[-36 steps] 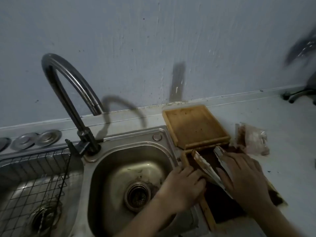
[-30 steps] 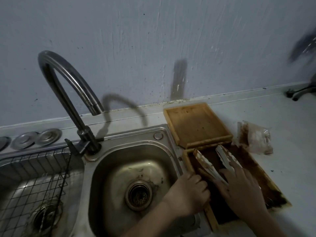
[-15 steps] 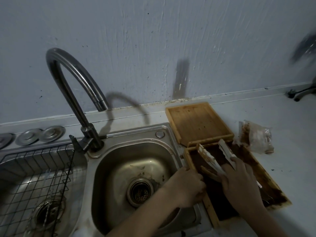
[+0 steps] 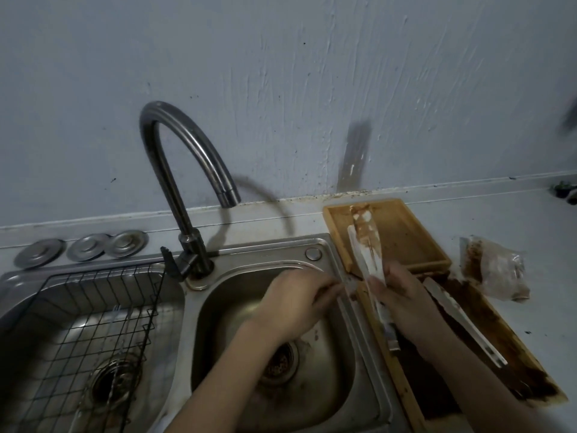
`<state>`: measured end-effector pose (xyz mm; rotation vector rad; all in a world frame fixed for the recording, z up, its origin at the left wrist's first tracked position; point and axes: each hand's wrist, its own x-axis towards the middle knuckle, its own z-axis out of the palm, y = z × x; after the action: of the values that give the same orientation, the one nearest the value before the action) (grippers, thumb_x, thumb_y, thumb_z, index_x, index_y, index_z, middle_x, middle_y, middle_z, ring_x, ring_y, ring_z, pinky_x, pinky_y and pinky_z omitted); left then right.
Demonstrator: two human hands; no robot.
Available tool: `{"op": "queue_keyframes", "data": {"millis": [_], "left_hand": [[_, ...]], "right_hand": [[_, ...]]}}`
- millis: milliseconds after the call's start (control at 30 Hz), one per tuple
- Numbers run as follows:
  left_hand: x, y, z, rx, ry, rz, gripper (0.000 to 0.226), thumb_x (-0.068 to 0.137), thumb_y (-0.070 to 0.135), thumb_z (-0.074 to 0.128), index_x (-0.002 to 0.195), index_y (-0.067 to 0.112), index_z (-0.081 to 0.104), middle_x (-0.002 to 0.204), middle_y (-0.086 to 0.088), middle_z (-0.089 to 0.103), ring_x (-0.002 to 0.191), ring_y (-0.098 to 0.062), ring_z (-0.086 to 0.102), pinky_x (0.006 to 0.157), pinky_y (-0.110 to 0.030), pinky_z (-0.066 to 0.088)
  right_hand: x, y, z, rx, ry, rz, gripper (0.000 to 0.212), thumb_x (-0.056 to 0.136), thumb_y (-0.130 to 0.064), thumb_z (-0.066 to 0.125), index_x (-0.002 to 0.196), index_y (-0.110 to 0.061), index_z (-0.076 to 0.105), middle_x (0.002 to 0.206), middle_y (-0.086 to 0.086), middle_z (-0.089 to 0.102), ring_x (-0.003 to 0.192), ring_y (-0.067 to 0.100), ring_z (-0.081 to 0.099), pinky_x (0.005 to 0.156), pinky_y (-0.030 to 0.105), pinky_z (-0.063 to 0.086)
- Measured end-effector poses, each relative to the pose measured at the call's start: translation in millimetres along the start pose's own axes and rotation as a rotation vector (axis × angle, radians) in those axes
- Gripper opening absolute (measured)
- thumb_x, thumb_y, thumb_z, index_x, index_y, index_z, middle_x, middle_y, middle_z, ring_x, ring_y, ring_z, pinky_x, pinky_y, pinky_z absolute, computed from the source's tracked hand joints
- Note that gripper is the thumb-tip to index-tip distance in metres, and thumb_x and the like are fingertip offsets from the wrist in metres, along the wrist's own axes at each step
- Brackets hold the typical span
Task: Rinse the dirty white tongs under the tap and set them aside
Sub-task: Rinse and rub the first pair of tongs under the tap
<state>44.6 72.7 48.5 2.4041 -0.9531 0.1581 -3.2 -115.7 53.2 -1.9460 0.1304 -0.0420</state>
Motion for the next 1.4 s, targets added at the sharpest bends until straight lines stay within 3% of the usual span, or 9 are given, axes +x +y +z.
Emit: {"op": "queue_keyframes", "data": {"millis": [133,233,400,600,833,933,1033,1200,1400], "left_hand": [[-21,-30,-21,0.024,0.168,-0.163,0.027,0.092,0.037,0.044,0.112,0.032,0.061,0.106,0.01,0.068,0.099,-0.009,0.06,0.084,-0.029,0.048],[-38,-55,-37,0.061,0.383,-0.317,0.036,0.09,0.026,0.054,0.126,0.024,0.054,0.122,0.002,0.059,0.113,-0.013,0.053,0.097,-0.026,0.042],[-58,-93,-71,0.144,0.715,-0.592,0.052,0.083,0.017,0.061,0.132,0.007,0.044,0.134,-0.016,0.047,0.125,-0.029,0.043,0.106,-0.038,0.038],[-63,-133,-79,0.05,0.564,-0.912,0.045,0.089,0.025,0.054,0.132,0.011,0.05,0.11,-0.016,0.068,0.1,-0.029,0.063,0.083,-0.035,0.047],[-61,-148,-72,0.065,0.701,-0.914,0.019,0.088,0.026,0.056,0.085,0.012,0.069,0.08,-0.009,0.072,0.069,-0.023,0.063,0.065,-0.027,0.04],[-63,-154,-74,0.025,0.719,-0.915,0.016,0.085,0.021,0.058,0.083,0.012,0.071,0.08,-0.007,0.073,0.074,-0.021,0.065,0.068,-0.025,0.042],[-65,-155,-74,-0.011,0.728,-0.911,0.016,0.084,0.019,0.058,0.086,0.012,0.073,0.084,-0.006,0.074,0.081,-0.021,0.067,0.074,-0.025,0.044],[-67,-152,-75,-0.077,0.765,-0.926,0.02,0.084,0.019,0.06,0.097,0.012,0.074,0.093,-0.004,0.075,0.082,-0.008,0.062,0.075,-0.014,0.039],[-73,-151,-71,-0.132,0.825,-0.899,0.021,0.083,0.013,0.06,0.097,0.009,0.074,0.091,-0.006,0.075,0.078,-0.009,0.062,0.067,0.0,0.035]], "right_hand": [[13,-9,39,0.251,-0.165,0.141,0.016,0.091,-0.026,0.052,0.101,-0.018,0.062,0.102,0.014,0.068,0.091,0.026,0.067,0.073,0.036,0.058],[24,-14,65,0.371,-0.214,0.226,0.018,0.093,-0.023,0.05,0.103,-0.018,0.063,0.092,0.017,0.069,0.083,0.034,0.069,0.076,0.051,0.054],[40,-24,95,0.388,-0.264,0.191,0.018,0.095,-0.032,0.043,0.095,-0.03,0.061,0.077,0.006,0.07,0.071,0.027,0.071,0.058,0.041,0.054],[48,-34,126,0.098,-0.257,0.055,0.018,0.097,-0.037,0.034,0.09,-0.033,0.05,0.089,-0.004,0.058,0.064,0.011,0.068,0.043,0.022,0.049],[57,-36,151,0.035,-0.276,0.079,0.021,0.098,-0.034,0.033,0.089,-0.024,0.05,0.091,-0.001,0.054,0.084,0.026,0.067,0.037,0.016,0.042],[63,-34,155,-0.001,-0.253,0.067,0.028,0.098,-0.033,0.034,0.11,-0.016,0.052,0.097,0.013,0.059,0.071,0.019,0.061,0.04,0.017,0.043],[65,-33,159,0.004,-0.231,0.049,0.026,0.098,-0.032,0.035,0.106,-0.015,0.053,0.107,0.029,0.058,0.068,0.023,0.053,0.04,0.02,0.042],[67,-30,163,-0.034,-0.214,0.024,0.032,0.097,-0.034,0.035,0.107,-0.009,0.053,0.107,0.028,0.058,0.068,0.028,0.056,0.049,0.029,0.043],[66,-31,162,-0.015,-0.216,0.052,0.033,0.097,-0.032,0.036,0.108,-0.005,0.052,0.114,0.036,0.053,0.092,0.051,0.055,0.043,0.023,0.04]]}}
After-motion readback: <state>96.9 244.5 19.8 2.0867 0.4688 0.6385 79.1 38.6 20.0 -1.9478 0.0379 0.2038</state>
